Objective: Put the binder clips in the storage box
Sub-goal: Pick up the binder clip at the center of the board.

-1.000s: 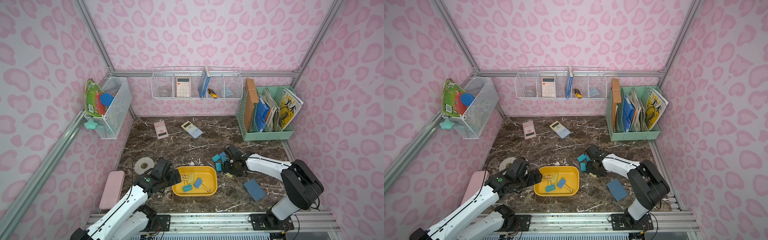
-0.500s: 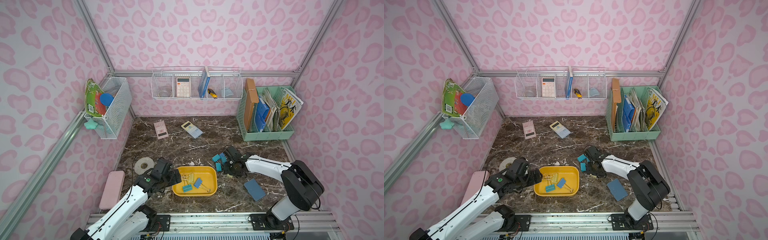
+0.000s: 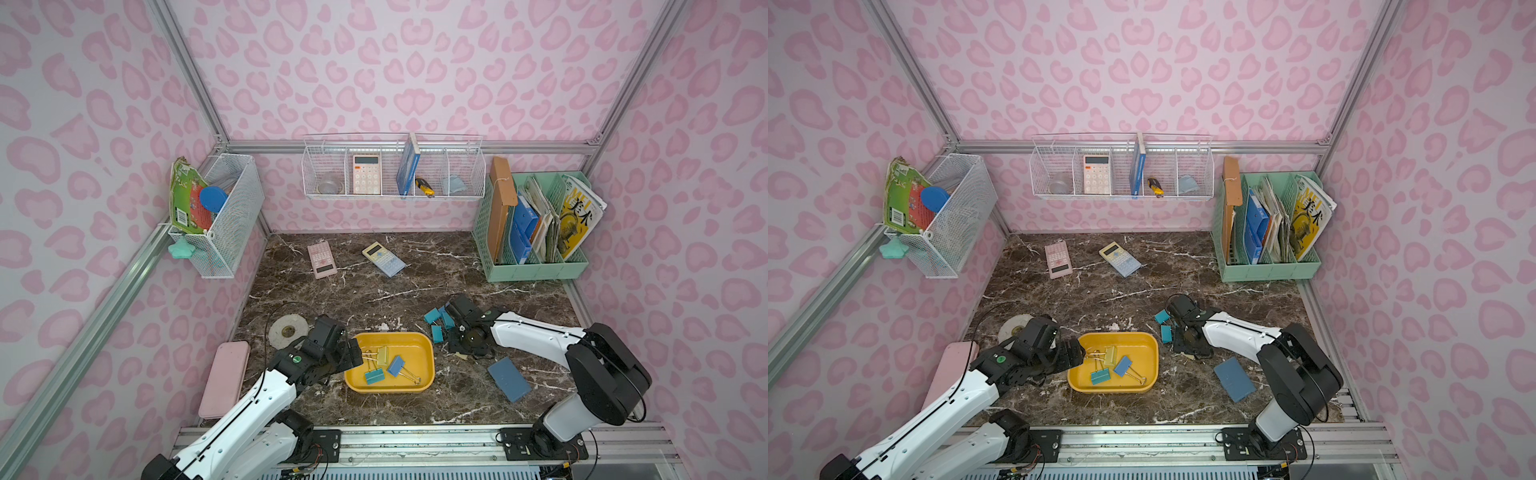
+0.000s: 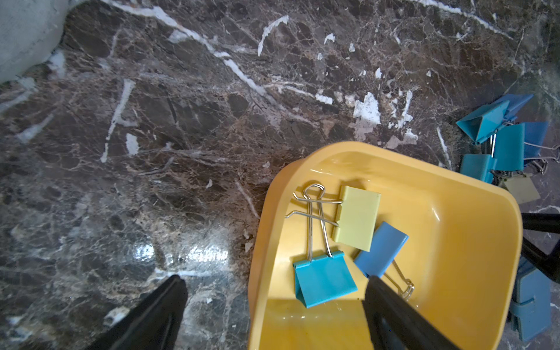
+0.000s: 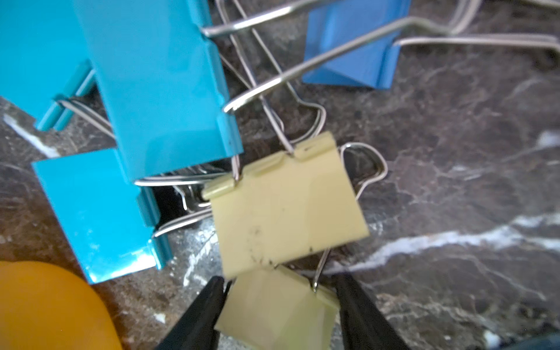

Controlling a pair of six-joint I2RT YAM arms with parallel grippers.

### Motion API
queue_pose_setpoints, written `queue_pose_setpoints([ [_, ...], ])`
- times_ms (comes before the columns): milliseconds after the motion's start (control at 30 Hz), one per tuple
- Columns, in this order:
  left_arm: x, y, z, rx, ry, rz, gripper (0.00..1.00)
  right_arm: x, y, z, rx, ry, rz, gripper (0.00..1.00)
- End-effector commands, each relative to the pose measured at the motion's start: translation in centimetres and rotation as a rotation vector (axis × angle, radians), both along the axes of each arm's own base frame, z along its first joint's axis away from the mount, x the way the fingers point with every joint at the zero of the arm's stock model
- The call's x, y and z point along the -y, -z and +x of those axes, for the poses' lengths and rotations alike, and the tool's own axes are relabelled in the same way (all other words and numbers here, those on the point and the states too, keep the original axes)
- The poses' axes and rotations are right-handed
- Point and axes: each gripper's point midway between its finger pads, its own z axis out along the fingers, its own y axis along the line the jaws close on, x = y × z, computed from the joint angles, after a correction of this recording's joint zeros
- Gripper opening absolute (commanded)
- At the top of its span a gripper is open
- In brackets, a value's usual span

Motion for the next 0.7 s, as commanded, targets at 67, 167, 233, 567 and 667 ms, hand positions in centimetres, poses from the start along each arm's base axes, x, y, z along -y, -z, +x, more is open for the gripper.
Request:
queue_pose_setpoints([
  [67,0.0,-0.1,0.2,0.011,0.01,0.008,0.95,0.5,0.1,-0.5,-0.019,-0.014,-0.027,0.45],
  [167,0.0,-0.1,0.2,0.009,0.01,0.009,0.95,0.3,-0.1,-0.5,-0.011,-0.017,-0.025,0.45],
  [233,0.0,0.0,0.2,0.008,0.009,0.009,0.95,0.2,-0.5,-0.4,-0.003,-0.016,-0.02,0.46],
  [567,0.0,0.0,0.2,0.004,0.012,0.01,0.95,0.0,-3.1,-0.4,0.046,-0.025,-0.023,0.46],
  [667,0.1,0.0,0.2,0.001,0.013,0.011,0.95,-0.7,-4.6,-0.1,0.07,-0.044,-0.023,0.47],
])
